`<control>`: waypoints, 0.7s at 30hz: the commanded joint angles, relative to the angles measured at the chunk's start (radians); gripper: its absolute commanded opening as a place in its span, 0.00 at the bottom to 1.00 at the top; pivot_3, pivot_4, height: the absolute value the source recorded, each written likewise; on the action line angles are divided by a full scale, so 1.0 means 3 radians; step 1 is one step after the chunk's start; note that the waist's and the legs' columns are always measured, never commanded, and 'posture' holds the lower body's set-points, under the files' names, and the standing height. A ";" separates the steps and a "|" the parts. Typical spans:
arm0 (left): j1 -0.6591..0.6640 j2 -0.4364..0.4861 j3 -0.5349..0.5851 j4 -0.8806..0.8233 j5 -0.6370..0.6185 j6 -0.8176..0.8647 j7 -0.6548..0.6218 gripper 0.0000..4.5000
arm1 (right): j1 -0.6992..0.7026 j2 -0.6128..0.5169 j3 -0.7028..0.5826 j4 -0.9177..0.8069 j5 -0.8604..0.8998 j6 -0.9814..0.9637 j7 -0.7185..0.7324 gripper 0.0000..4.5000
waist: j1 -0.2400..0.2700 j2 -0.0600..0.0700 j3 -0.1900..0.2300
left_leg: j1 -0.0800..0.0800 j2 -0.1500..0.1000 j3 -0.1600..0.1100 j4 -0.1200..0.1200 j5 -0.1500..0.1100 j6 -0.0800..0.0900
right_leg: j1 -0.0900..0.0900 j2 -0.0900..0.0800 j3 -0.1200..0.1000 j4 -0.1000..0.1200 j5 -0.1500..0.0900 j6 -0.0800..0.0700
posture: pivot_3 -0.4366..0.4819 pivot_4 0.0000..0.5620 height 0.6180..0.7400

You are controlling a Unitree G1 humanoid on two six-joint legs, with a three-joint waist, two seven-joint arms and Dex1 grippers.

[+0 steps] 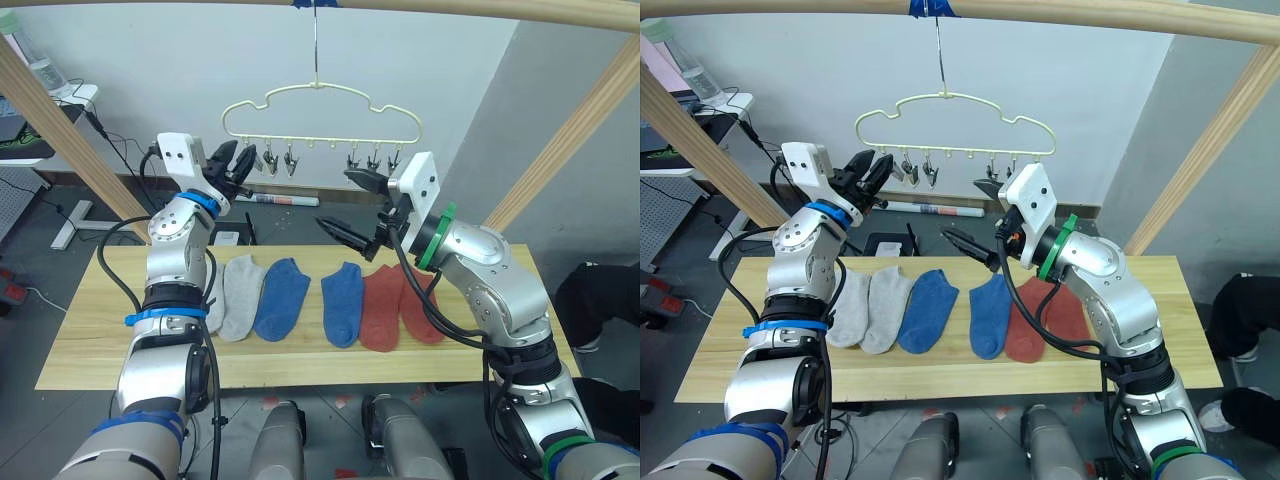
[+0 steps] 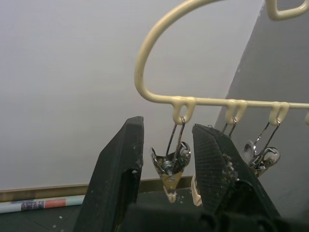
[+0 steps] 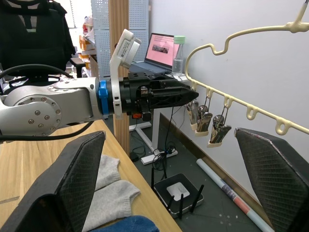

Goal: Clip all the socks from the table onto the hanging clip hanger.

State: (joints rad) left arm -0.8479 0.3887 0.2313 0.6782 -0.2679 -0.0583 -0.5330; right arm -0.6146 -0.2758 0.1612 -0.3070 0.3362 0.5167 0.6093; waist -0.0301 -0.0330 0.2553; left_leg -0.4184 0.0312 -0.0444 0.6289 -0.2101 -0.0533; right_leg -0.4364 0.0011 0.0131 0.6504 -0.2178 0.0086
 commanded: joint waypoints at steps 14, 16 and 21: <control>-0.0062 0.0007 0.0016 0.0140 0.0030 -0.0098 0.0069 0.40 | -0.0051 -0.0010 -0.0036 -0.0125 0.0046 0.0011 0.0002 1.00 | 0.0000 0.0000 0.0000 | 0.0000 0.0000 0.0000 0.0001 0.0000 0.0000 | 0.0000 0.0000 0.0000 0.0002 0.0000 0.0000 | 0.46 0.46 1.00; -0.0069 0.0003 0.0013 0.0151 0.0028 -0.0104 0.0068 0.40 | -0.0050 -0.0012 -0.0036 -0.0125 0.0045 0.0010 0.0004 1.00 | 0.0000 0.0000 0.0000 | 0.0000 0.0000 0.0000 0.0001 0.0000 0.0000 | 0.0000 0.0000 0.0000 0.0002 0.0000 0.0000 | 0.46 0.46 1.00; -0.0097 -0.0014 0.0005 0.0151 0.0031 -0.0136 0.0075 0.40 | -0.0058 -0.0012 -0.0044 -0.0112 0.0044 0.0008 0.0003 1.00 | 0.0000 0.0000 0.0000 | 0.0000 0.0000 0.0000 0.0001 0.0000 0.0000 | 0.0000 0.0000 0.0000 0.0002 0.0000 0.0000 | 0.46 0.46 1.00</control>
State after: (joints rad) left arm -0.8483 0.3844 0.2311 0.7414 -0.2596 -0.0726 -0.5125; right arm -0.6148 -0.2761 0.1612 -0.3070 0.3363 0.5208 0.6093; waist -0.0301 -0.0330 0.2553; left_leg -0.4183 0.0312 -0.0444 0.6294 -0.2101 -0.0533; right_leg -0.4364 0.0011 0.0131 0.6511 -0.2178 0.0086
